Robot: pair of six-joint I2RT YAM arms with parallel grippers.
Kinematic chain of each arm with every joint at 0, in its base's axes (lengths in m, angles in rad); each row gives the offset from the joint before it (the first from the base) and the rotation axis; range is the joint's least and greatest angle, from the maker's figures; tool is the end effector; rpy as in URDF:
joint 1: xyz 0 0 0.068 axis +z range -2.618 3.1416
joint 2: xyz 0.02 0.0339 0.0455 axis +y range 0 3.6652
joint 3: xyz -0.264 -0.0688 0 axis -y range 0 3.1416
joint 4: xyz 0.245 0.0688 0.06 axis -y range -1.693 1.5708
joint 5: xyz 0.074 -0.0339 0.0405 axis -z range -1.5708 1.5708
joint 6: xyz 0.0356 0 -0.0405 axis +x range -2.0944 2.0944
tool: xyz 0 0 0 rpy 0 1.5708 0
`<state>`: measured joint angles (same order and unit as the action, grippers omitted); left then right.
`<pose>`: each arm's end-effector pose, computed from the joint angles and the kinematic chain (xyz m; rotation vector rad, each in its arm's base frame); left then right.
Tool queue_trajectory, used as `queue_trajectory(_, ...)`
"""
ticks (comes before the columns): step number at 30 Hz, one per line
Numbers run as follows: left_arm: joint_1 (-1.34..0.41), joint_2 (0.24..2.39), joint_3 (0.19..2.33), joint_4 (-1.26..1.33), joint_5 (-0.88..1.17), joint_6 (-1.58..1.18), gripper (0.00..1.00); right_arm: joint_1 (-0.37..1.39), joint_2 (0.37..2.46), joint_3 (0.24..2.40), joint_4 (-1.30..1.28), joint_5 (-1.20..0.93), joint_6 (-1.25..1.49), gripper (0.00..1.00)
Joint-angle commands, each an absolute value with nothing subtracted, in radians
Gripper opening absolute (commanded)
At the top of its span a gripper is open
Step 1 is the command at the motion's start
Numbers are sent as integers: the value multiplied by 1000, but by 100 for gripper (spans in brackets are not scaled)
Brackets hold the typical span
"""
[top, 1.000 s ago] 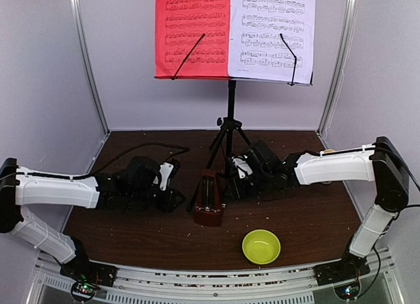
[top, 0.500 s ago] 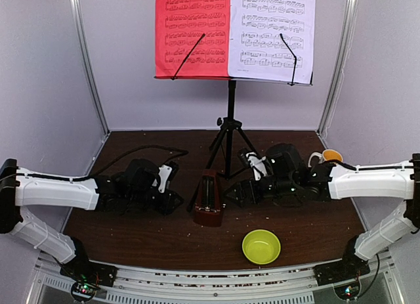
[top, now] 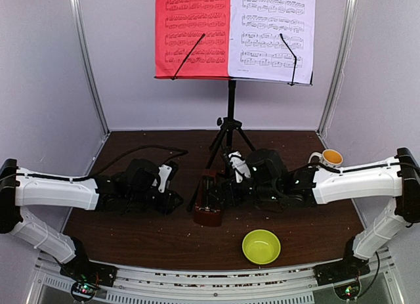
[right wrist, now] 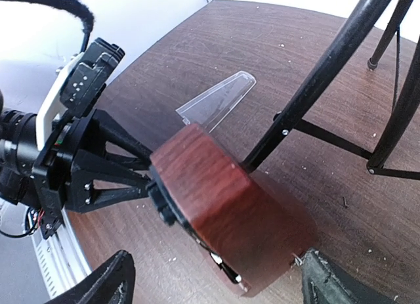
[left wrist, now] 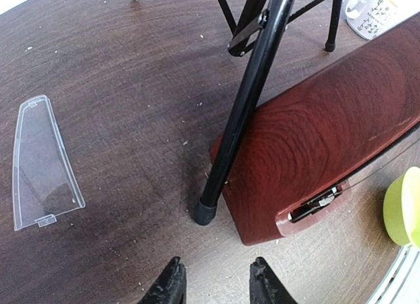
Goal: Set up the instrument practice props
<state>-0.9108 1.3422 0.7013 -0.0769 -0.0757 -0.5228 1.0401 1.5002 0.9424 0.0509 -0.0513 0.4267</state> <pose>0.1707 -0.2155 0.2002 0.4177 2.3379 -0.6411 0.1689 0.2914 0.2449 -0.7019 2.1053 0.9165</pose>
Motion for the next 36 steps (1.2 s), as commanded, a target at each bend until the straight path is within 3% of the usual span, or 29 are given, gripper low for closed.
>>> queue_trajectory(1, -911, 1323, 697, -49, -95, -531, 35, 1052, 1528, 981, 91, 37, 440, 87)
queue_trajectory(8, -912, 1318, 695, -62, -98, -533, 35, 1054, 1562, 1020, 63, 135, 448, 73)
queue_trajectory(14, -912, 1318, 692, -67, -98, -530, 35, 1054, 1578, 1025, 75, 145, 455, 66)
queue_trajectory(21, -912, 1320, 692, -63, -99, -524, 35, 1055, 1571, 1021, 64, 152, 445, 50)
queue_trajectory(36, -912, 1344, 706, -54, -95, -516, 35, 1055, 1508, 944, 90, 135, 420, 36)
